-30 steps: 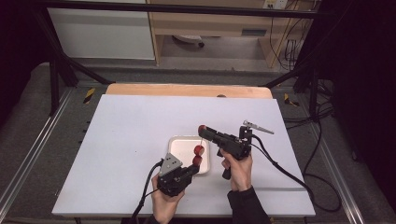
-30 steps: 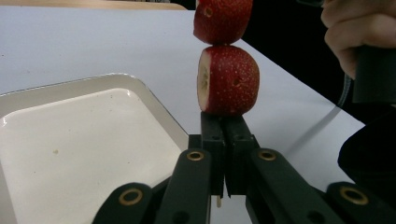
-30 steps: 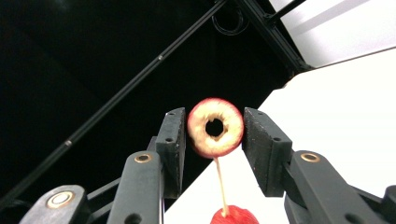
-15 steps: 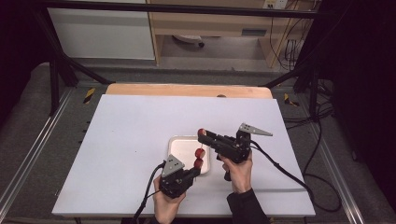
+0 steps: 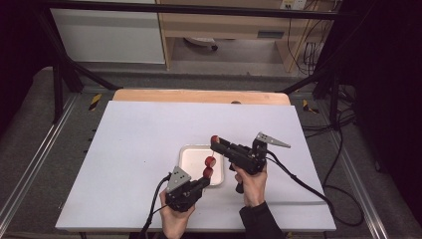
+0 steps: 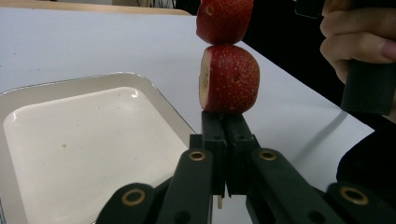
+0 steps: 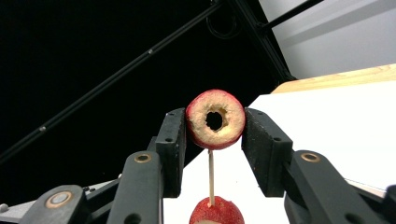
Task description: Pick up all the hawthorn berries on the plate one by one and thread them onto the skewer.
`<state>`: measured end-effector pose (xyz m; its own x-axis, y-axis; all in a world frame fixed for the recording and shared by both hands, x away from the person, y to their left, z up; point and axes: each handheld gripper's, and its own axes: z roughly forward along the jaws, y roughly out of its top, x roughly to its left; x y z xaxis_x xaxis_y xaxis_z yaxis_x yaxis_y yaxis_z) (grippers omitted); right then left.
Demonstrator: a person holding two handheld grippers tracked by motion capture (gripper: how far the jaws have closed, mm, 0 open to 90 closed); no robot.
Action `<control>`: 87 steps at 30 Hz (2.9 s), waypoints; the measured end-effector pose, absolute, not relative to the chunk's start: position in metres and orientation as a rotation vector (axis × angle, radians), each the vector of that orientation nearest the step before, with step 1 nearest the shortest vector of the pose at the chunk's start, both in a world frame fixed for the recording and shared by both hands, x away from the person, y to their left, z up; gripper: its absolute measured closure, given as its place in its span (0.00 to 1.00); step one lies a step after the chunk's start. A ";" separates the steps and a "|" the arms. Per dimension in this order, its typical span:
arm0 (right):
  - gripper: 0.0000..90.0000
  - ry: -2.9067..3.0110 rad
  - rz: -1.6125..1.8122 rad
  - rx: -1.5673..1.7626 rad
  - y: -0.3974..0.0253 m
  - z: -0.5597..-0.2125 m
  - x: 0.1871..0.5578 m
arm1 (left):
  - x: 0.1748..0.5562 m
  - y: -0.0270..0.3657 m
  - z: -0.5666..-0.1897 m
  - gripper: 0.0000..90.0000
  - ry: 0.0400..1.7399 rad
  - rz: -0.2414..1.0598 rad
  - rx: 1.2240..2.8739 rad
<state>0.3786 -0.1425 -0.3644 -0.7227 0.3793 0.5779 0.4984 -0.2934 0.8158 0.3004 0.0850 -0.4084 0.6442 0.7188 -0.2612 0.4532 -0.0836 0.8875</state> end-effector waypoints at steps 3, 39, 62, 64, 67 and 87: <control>0.60 -1.831 -2.172 -1.134 -0.145 -0.363 0.381 | 0.302 0.085 -0.410 0.99 0.963 0.293 1.748; 0.69 -2.139 -1.907 -1.092 -0.149 -0.348 0.400 | 0.307 0.102 -0.424 0.99 0.926 0.295 1.905; 0.69 -1.962 -2.104 -1.111 -0.141 -0.372 0.393 | 0.307 0.097 -0.422 0.99 0.934 0.274 1.871; 0.69 -1.965 -2.100 -1.110 -0.140 -0.373 0.393 | 0.307 0.096 -0.422 0.99 0.940 0.267 1.872; 0.69 -1.980 -2.097 -1.104 -0.140 -0.374 0.392 | 0.308 0.096 -0.423 0.99 0.945 0.262 1.872; 0.69 -2.121 -2.035 -1.032 -0.132 -0.388 0.379 | 0.308 0.092 -0.420 0.99 0.968 0.286 1.835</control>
<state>0.3790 -0.1320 -0.3877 -0.7803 0.4341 0.4502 0.4678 -0.0727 0.8809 0.3084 0.0921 -0.4196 0.6513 0.7259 -0.2209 0.4891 -0.1790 0.8536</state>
